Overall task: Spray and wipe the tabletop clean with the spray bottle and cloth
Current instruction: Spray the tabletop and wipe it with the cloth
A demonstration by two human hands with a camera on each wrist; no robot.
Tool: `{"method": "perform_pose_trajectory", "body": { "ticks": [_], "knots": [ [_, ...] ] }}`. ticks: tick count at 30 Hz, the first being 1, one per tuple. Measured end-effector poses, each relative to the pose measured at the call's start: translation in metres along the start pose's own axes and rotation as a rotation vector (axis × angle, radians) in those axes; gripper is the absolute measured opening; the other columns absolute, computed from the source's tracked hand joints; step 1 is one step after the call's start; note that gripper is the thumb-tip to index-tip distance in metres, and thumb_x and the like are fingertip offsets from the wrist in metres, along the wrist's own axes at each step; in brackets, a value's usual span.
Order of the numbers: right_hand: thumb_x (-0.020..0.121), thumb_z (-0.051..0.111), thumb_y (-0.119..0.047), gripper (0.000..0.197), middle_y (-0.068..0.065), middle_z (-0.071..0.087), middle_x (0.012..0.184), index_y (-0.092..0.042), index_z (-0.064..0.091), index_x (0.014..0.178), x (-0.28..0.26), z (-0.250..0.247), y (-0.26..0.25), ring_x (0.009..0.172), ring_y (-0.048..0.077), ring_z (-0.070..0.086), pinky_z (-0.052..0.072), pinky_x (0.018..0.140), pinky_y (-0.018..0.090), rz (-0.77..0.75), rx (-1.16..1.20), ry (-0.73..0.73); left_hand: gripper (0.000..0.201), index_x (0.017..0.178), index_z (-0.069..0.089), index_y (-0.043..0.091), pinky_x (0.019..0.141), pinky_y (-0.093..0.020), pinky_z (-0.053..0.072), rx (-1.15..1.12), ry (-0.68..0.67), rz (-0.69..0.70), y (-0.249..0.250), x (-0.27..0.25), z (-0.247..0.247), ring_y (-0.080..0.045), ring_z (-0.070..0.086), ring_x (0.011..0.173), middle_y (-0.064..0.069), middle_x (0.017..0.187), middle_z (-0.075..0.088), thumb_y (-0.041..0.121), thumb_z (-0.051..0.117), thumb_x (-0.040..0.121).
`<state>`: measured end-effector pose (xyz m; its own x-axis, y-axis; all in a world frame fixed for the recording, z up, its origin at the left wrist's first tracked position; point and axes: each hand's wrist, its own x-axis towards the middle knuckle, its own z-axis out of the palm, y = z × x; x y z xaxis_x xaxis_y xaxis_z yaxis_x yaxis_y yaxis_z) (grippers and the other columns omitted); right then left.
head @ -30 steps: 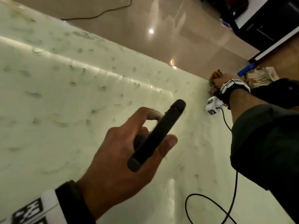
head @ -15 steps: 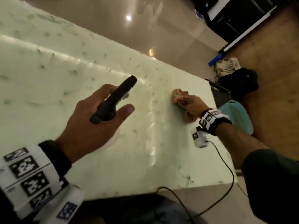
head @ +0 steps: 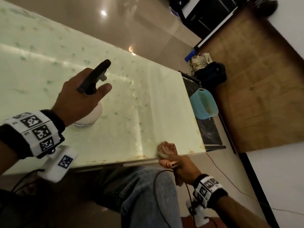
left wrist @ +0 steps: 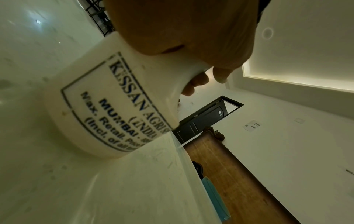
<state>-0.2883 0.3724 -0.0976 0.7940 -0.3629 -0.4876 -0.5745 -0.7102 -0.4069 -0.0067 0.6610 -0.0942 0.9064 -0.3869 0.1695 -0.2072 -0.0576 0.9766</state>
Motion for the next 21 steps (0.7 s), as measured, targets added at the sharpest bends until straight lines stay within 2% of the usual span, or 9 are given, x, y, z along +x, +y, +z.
{"method": "perform_pose_trajectory", "body": {
  "ticks": [3, 5, 7, 9, 12, 15, 17, 19, 21],
  "knots": [
    [0.091, 0.059, -0.007, 0.04, -0.032, 0.062, 0.111, -0.035, 0.064, 0.12, -0.036, -0.003, -0.011, 0.11, -0.018, 0.051, 0.043, 0.095, 0.01, -0.093, -0.096, -0.018, 0.024, 0.113, 0.064, 0.031, 0.079, -0.028, 0.047, 0.03, -0.004, -0.021, -0.002, 0.001, 0.001, -0.03, 0.067, 0.075, -0.013, 0.086, 0.07, 0.042, 0.071, 0.094],
    [0.092, 0.059, -0.013, 0.032, -0.04, 0.064, 0.091, -0.032, 0.065, 0.117, -0.051, -0.018, -0.02, 0.088, -0.025, 0.056, 0.047, 0.08, 0.007, -0.06, -0.124, -0.072, 0.025, 0.113, 0.064, 0.031, 0.077, -0.026, 0.046, 0.044, -0.012, -0.047, -0.002, 0.0, 0.003, -0.03, 0.068, 0.078, -0.011, 0.081, 0.069, 0.044, 0.071, 0.093],
    [0.094, 0.057, -0.02, 0.019, -0.023, 0.071, 0.07, -0.03, 0.068, 0.104, -0.06, -0.035, -0.026, 0.063, -0.009, 0.065, 0.052, 0.059, 0.014, 0.002, -0.089, -0.063, 0.025, 0.112, 0.064, 0.03, 0.075, -0.024, 0.045, 0.038, -0.006, -0.07, -0.001, 0.001, 0.004, -0.031, 0.068, 0.08, -0.011, 0.077, 0.067, 0.045, 0.071, 0.093],
    [0.094, 0.055, -0.026, 0.015, -0.001, 0.073, 0.072, -0.034, 0.066, 0.1, -0.063, -0.052, -0.029, 0.061, 0.009, 0.07, 0.057, 0.058, 0.027, 0.021, -0.083, 0.082, 0.025, 0.112, 0.064, 0.03, 0.074, -0.022, 0.045, 0.042, 0.0, -0.073, -0.001, 0.001, 0.003, -0.03, 0.068, 0.08, -0.01, 0.076, 0.066, 0.045, 0.071, 0.093],
    [0.089, 0.061, -0.013, 0.024, -0.01, 0.071, 0.08, -0.036, 0.065, 0.099, -0.05, -0.067, -0.031, 0.068, 0.0, 0.068, 0.052, 0.063, 0.019, 0.039, -0.095, 0.302, 0.026, 0.112, 0.064, 0.03, 0.074, -0.021, 0.044, 0.047, 0.0, -0.071, -0.002, 0.002, 0.002, -0.03, 0.068, 0.079, -0.008, 0.073, 0.065, 0.045, 0.071, 0.093],
    [0.089, 0.06, -0.01, 0.032, 0.001, 0.072, 0.079, -0.037, 0.062, 0.104, -0.024, -0.057, -0.037, 0.059, 0.017, 0.071, 0.055, 0.052, 0.024, 0.121, -0.093, 0.306, 0.026, 0.112, 0.064, 0.029, 0.074, -0.022, 0.045, 0.038, -0.002, -0.061, -0.002, 0.003, 0.002, -0.031, 0.067, 0.078, -0.008, 0.073, 0.064, 0.045, 0.072, 0.093],
    [0.088, 0.056, -0.007, 0.039, 0.009, 0.073, 0.097, -0.035, 0.062, 0.114, -0.005, -0.036, -0.031, 0.083, 0.025, 0.072, 0.056, 0.07, 0.026, 0.14, -0.177, 0.239, 0.026, 0.112, 0.064, 0.03, 0.075, -0.023, 0.045, 0.042, -0.004, -0.052, -0.002, 0.003, 0.002, -0.031, 0.067, 0.078, -0.009, 0.075, 0.066, 0.045, 0.071, 0.093],
    [0.083, 0.056, -0.001, 0.05, 0.01, 0.066, 0.121, -0.025, 0.059, 0.126, 0.006, -0.013, -0.027, 0.112, 0.028, 0.062, 0.048, 0.095, 0.028, 0.142, -0.289, 0.176, 0.026, 0.113, 0.064, 0.03, 0.076, -0.025, 0.045, 0.039, -0.003, -0.045, -0.002, 0.003, 0.003, -0.031, 0.067, 0.078, -0.009, 0.077, 0.067, 0.045, 0.071, 0.093],
    [0.078, 0.06, 0.001, 0.059, 0.005, 0.058, 0.135, -0.021, 0.056, 0.132, 0.007, 0.004, -0.026, 0.126, 0.025, 0.052, 0.037, 0.107, 0.026, 0.143, -0.281, 0.164, 0.027, 0.114, 0.064, 0.029, 0.079, -0.029, 0.046, 0.034, -0.002, -0.038, -0.003, 0.003, 0.003, -0.031, 0.067, 0.078, -0.009, 0.077, 0.067, 0.045, 0.071, 0.093]
  ]
}}
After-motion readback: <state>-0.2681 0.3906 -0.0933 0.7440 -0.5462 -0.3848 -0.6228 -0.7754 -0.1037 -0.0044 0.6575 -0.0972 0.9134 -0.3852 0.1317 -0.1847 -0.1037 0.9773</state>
